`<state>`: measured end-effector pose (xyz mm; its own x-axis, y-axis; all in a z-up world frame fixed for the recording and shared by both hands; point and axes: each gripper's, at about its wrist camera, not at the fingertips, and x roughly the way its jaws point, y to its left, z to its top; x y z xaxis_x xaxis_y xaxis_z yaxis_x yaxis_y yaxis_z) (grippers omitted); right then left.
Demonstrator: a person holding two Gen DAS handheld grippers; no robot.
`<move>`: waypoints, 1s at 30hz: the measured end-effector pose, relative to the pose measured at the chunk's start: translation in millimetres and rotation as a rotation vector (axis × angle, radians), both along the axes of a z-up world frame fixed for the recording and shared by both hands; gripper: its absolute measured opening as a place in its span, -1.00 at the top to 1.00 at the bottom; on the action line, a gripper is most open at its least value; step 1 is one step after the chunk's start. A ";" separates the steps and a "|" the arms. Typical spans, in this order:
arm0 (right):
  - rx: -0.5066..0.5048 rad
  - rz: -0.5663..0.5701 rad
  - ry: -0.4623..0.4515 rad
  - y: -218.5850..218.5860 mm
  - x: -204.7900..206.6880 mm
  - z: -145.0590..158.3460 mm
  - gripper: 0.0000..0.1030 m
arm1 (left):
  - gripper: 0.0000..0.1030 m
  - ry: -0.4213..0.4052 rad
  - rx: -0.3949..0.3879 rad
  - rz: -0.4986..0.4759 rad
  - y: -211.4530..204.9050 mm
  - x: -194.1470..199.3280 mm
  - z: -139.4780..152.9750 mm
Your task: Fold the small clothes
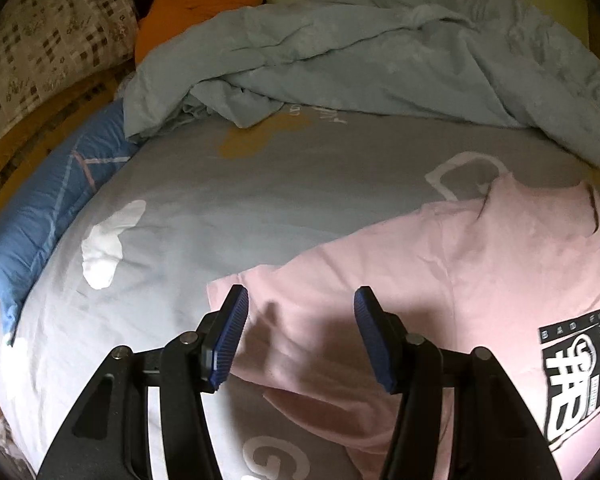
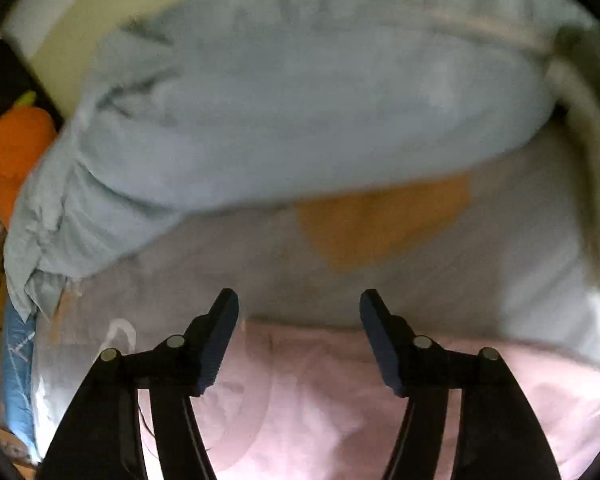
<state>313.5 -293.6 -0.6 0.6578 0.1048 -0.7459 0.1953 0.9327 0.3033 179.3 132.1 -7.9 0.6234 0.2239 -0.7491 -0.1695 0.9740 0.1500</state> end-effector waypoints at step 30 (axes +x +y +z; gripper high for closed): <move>0.057 -0.080 0.063 -187.0 -208.1 -20.6 -0.15 | -0.14 -0.024 -0.073 0.043 20.4 -27.9 14.3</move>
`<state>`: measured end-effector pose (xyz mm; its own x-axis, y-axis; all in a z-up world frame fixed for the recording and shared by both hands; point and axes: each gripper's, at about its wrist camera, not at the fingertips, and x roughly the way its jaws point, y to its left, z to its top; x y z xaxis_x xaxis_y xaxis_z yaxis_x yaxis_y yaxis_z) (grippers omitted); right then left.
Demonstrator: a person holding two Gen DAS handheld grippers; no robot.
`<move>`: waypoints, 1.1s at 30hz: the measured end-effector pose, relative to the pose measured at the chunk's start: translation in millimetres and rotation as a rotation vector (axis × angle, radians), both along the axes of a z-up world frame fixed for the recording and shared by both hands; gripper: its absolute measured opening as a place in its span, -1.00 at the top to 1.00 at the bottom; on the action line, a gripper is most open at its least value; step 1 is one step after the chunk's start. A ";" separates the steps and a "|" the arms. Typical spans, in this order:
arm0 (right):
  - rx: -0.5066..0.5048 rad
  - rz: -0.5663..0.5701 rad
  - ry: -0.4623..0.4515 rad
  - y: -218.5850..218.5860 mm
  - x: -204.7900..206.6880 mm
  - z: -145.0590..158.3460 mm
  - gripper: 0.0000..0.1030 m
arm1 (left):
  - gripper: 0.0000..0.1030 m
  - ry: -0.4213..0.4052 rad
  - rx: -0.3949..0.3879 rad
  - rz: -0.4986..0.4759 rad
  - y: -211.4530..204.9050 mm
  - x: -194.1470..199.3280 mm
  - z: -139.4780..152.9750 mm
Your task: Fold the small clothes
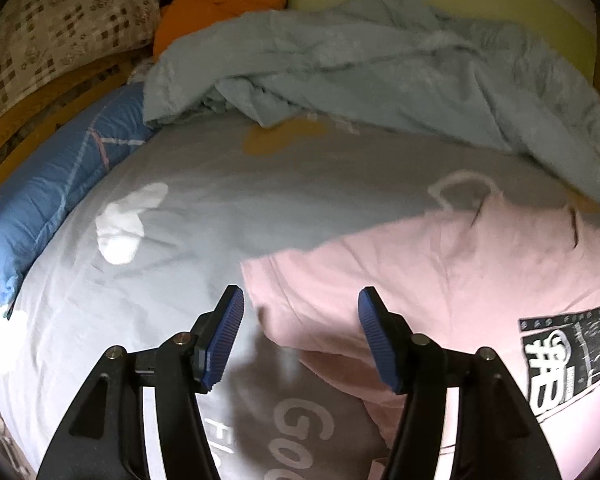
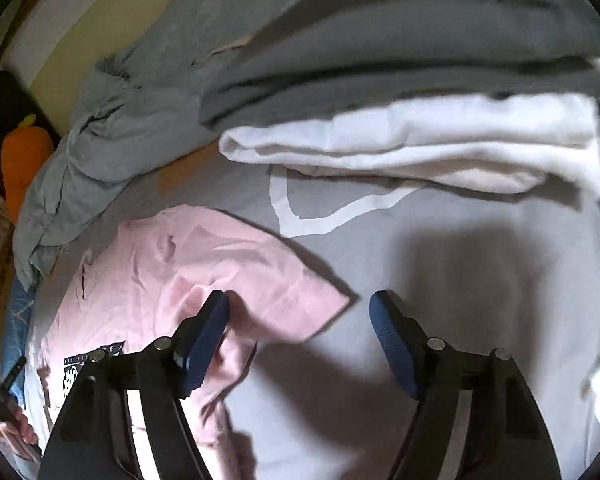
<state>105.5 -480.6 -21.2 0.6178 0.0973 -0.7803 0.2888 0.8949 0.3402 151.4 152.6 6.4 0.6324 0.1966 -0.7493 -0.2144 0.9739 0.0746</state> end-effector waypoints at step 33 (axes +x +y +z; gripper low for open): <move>-0.409 0.044 -0.120 86.6 -25.8 59.1 1.00 | 0.94 -0.079 -0.163 -0.017 23.5 12.3 -2.2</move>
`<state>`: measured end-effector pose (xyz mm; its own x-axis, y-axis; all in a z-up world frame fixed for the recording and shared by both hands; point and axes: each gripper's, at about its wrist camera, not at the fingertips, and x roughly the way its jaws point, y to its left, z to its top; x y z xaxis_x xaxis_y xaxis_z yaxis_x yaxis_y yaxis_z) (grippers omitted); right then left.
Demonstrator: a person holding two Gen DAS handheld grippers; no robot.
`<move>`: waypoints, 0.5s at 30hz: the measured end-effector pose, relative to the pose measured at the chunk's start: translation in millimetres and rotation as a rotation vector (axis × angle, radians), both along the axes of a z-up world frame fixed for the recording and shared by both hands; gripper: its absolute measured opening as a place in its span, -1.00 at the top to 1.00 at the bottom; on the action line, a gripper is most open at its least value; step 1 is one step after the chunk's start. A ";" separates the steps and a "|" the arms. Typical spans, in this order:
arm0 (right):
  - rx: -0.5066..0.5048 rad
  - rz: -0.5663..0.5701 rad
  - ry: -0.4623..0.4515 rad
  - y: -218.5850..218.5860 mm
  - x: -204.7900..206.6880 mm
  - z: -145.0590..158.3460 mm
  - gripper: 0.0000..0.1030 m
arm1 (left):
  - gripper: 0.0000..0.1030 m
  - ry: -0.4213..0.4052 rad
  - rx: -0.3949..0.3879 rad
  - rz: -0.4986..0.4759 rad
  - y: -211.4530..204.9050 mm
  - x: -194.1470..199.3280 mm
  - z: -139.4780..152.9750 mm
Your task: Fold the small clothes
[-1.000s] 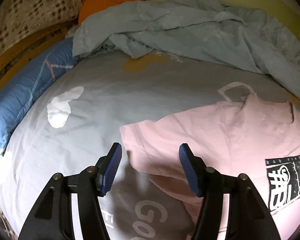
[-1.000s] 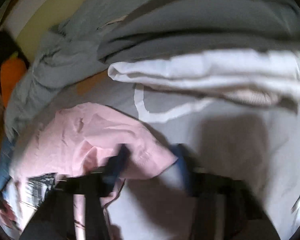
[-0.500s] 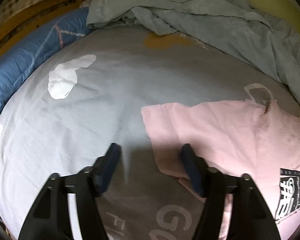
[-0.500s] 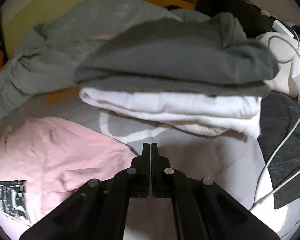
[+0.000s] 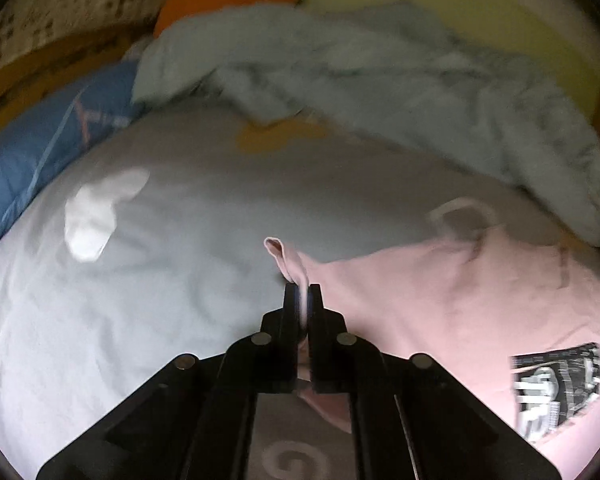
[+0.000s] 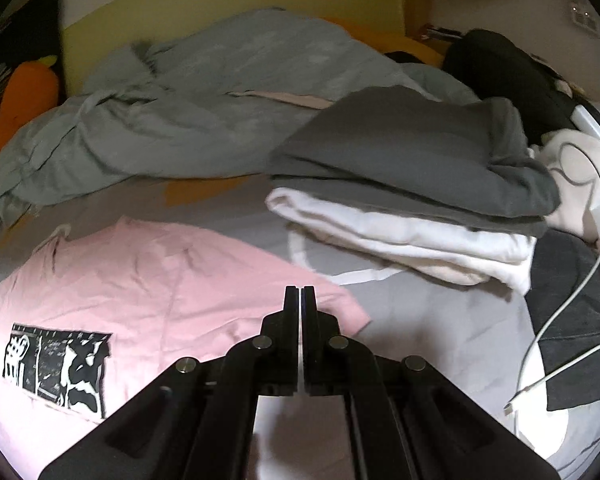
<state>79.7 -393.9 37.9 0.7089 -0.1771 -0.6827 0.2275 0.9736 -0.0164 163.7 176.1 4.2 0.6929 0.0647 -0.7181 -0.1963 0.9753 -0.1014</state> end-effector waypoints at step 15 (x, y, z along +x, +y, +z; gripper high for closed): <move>-0.025 0.277 0.013 108.1 -5.7 -0.2 0.87 | 0.66 0.071 0.057 -0.387 -144.0 -23.6 -9.0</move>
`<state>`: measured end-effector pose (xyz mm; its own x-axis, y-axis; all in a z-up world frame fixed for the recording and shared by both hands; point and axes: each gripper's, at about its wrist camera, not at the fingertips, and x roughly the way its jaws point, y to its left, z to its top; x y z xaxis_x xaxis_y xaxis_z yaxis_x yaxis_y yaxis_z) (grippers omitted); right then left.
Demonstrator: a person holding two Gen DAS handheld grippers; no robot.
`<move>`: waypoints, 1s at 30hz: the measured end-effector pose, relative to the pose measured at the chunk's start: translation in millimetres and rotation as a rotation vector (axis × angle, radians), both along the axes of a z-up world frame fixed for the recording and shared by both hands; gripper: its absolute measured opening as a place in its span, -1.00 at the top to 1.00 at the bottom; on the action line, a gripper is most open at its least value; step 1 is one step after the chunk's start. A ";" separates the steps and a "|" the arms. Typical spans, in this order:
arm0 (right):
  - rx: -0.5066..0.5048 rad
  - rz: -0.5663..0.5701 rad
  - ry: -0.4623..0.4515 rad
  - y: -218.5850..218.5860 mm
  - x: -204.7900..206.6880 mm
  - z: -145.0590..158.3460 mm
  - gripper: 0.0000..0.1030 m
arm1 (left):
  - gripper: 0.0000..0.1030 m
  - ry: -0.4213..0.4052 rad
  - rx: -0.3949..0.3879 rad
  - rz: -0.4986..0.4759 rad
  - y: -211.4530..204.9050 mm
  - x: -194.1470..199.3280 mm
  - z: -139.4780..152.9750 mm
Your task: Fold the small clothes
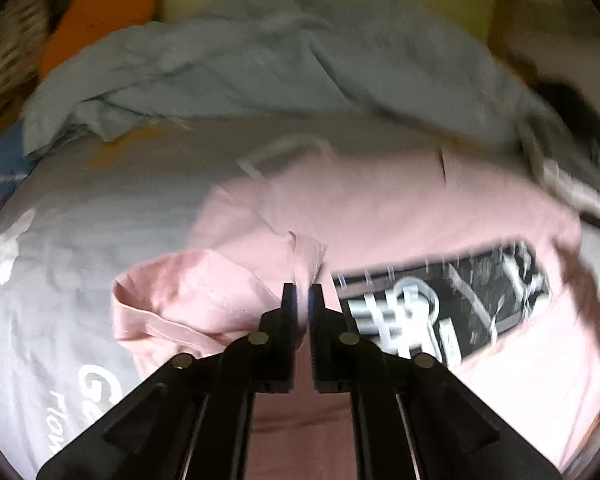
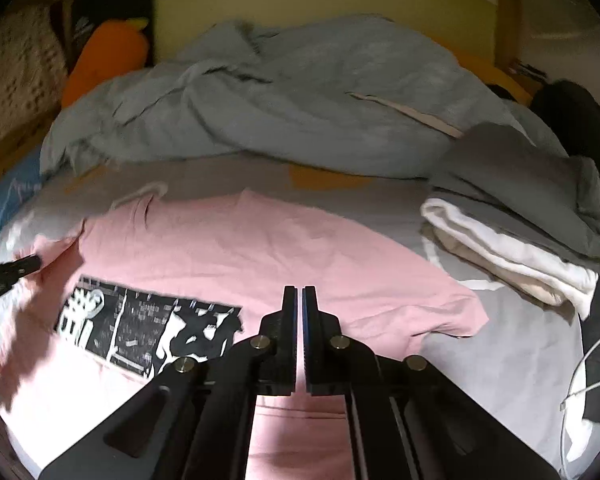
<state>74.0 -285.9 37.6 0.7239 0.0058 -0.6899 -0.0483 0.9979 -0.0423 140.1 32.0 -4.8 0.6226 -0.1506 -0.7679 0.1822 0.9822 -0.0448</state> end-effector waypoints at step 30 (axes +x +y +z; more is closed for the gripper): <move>0.351 0.404 0.416 235.0 110.4 -93.9 0.98 | 0.86 0.236 -0.352 0.187 123.1 8.5 -10.5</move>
